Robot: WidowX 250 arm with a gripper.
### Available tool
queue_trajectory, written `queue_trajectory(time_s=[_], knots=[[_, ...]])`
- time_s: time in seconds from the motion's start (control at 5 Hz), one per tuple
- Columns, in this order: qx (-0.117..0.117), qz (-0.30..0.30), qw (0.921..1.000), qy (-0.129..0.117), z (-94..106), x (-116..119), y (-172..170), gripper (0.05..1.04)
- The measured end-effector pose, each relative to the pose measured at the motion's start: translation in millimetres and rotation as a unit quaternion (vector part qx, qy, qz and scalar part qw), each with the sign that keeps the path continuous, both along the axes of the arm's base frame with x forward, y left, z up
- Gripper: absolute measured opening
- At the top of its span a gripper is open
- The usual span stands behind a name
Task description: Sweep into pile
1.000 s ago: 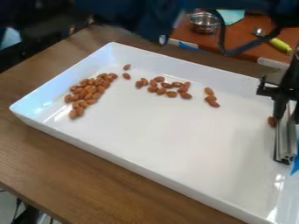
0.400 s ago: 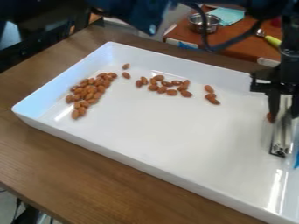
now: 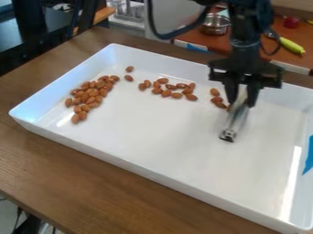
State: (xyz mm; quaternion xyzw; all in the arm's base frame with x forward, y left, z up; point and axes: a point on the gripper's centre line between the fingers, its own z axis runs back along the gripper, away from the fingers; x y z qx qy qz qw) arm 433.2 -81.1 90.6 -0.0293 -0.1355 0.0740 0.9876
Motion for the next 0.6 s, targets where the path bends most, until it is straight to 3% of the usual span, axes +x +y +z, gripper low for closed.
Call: queue_trajectory(time_s=[0.6], knots=[[-0.007, 0.005, 0.9998, 0.017, -0.2, -1, 69, 0.337]])
